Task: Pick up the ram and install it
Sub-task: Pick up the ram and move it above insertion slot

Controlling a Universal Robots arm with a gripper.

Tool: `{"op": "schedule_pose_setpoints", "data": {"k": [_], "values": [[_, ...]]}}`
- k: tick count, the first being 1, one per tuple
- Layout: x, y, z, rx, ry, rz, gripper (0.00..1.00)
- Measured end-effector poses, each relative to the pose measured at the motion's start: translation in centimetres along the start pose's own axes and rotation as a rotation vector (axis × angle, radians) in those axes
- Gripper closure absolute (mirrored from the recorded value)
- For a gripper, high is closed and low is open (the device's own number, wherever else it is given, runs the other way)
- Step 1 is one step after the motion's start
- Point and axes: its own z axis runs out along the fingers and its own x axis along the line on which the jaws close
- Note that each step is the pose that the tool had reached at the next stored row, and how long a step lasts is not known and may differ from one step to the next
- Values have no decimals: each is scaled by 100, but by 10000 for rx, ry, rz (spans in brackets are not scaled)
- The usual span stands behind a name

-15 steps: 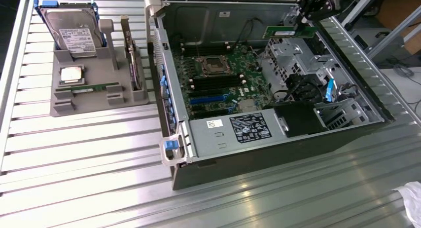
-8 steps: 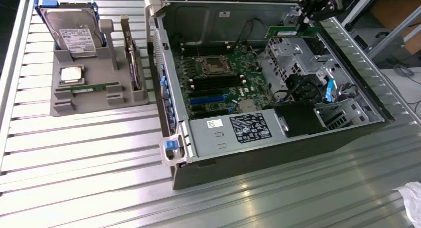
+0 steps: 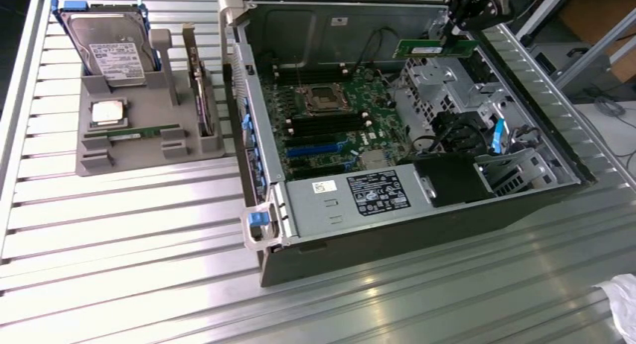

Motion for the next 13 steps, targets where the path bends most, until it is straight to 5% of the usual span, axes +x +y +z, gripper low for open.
{"op": "schedule_pose_setpoints", "data": {"k": [6,8,10,13], "values": [[-1,0,0,-21,1,0,88],[-1,1,6,-192,5,-3,88],[-1,1,11,-504,20,-9,88],[0,1,11,-507,20,-8,88]]}}
